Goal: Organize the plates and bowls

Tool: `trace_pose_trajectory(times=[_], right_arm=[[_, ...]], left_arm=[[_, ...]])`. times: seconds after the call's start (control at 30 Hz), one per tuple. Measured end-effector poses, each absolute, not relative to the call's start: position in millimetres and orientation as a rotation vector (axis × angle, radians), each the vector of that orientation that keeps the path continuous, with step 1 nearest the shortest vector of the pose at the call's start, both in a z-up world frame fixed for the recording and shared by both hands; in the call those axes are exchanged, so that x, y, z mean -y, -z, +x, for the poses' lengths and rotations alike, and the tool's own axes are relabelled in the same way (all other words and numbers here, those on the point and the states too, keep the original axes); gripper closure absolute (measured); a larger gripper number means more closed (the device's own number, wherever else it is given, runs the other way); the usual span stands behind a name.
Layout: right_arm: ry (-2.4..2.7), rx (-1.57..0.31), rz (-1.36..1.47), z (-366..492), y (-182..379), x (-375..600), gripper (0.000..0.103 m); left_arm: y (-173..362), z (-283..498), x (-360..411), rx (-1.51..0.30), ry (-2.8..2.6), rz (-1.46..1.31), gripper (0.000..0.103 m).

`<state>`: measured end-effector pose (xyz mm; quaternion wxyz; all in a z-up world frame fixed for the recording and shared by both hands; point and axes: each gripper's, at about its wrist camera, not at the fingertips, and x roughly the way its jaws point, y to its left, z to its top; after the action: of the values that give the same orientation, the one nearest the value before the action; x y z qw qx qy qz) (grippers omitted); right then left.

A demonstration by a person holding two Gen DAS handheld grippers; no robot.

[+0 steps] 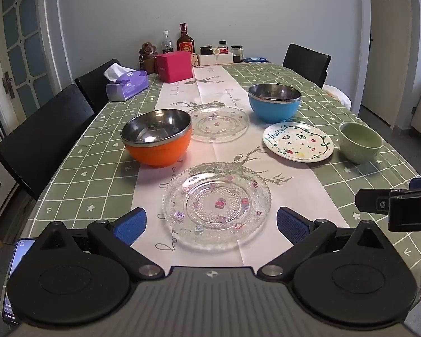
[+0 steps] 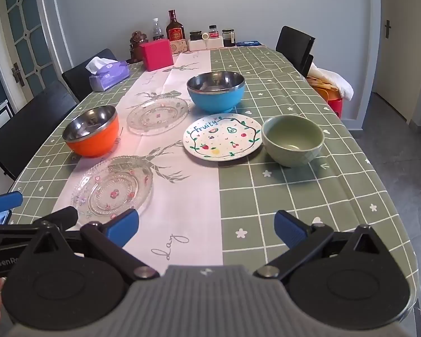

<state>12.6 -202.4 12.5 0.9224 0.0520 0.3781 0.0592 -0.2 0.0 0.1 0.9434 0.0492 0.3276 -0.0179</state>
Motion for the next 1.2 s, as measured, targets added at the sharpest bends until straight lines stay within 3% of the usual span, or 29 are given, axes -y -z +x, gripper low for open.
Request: trace_pose_trajectory(times=[1.2], right_arm=[[-0.123,-0.801,0.104,12.0,-4.0,198.1,0.002]], left_arm=[[2.2,-0.8,-1.6,-0.671,0.031,0.094,0.000]])
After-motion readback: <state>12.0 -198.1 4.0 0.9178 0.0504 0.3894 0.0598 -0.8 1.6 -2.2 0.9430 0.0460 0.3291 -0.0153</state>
